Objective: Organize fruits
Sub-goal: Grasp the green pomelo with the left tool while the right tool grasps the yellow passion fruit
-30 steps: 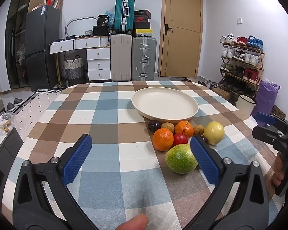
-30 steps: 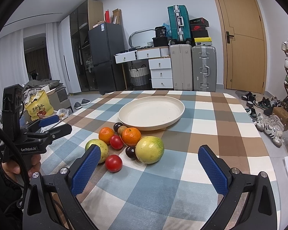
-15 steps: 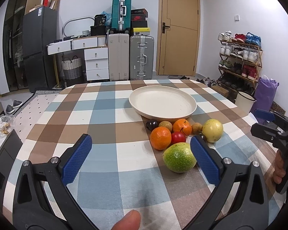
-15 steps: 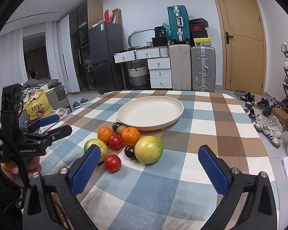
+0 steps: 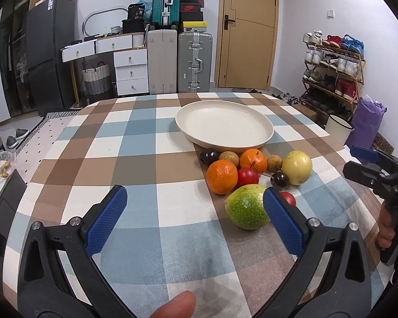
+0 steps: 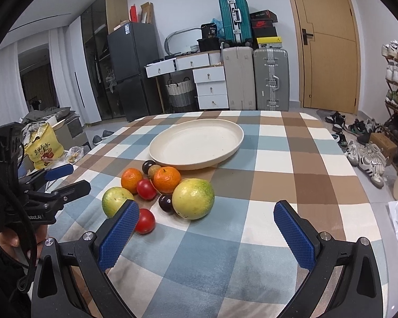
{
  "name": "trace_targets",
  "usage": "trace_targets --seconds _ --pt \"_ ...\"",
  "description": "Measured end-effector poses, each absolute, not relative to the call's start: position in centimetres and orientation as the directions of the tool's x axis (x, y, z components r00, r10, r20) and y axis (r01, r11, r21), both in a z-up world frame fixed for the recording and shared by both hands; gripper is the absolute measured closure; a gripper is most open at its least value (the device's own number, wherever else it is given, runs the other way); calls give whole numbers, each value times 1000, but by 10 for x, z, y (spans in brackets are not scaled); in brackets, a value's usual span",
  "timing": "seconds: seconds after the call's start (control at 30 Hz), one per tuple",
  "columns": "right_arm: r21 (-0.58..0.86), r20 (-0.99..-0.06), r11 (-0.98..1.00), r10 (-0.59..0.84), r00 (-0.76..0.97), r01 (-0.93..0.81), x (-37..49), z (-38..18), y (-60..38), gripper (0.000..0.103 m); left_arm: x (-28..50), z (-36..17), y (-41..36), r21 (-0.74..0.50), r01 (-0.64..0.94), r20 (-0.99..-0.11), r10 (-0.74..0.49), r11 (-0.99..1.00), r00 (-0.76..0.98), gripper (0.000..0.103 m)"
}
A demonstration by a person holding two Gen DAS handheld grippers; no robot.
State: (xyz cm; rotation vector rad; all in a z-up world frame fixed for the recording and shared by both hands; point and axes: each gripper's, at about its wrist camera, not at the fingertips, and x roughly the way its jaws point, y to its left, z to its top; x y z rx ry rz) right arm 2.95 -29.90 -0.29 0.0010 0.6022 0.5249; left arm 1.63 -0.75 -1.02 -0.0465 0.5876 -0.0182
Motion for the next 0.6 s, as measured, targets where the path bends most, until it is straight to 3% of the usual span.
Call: trace_targets --seconds 0.2,0.6 --pt "158 -578 874 459 675 -459 42 -8 -296 0 16 -7 -13 -44 24 -552 -45 999 832 1" --pt "150 -712 877 416 566 -457 78 -25 -281 3 28 -16 -33 -89 123 -642 -151 988 752 1"
